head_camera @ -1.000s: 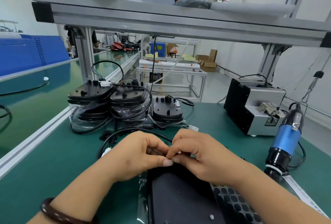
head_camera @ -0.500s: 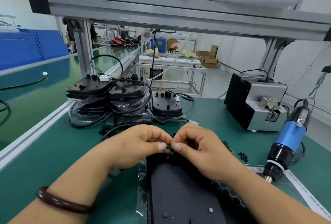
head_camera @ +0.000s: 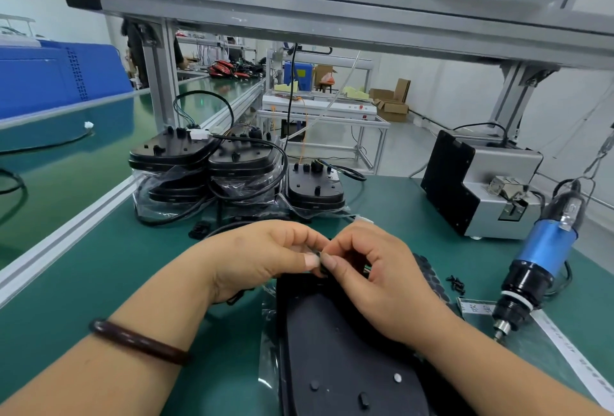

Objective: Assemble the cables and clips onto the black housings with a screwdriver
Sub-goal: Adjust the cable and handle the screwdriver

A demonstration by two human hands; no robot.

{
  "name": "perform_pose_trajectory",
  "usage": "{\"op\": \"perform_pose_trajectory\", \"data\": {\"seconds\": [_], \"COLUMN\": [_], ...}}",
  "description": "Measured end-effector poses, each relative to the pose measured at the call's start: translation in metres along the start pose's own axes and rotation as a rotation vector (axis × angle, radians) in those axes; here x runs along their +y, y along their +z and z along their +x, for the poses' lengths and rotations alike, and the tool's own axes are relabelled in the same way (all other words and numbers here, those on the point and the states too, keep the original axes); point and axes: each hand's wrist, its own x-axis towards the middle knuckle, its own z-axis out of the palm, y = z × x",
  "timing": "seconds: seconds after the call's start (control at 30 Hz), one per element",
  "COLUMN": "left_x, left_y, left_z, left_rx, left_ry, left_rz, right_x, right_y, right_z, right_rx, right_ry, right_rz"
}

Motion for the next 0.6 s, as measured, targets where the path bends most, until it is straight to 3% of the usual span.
{"op": "perform_pose_trajectory", "data": {"seconds": [0.43,0.6], "left_x": [-0.0023,-0.0016], "left_y": [0.0006,0.0016], "left_z": [0.0016,0.0006], "left_rx": [0.003,-0.007], "left_ry": [-0.044,-0.021], "left_rz": [-0.037,-0.034], "right_x": [0.0058,0.0024], "right_y": [-0.0062,-0.0062], "right_z": [-0.0016,-0.0012], "right_rx": [-0.024,-0.035], "right_ry": [-0.186,-0.285], "right_rz": [0.077,-0.062]}}
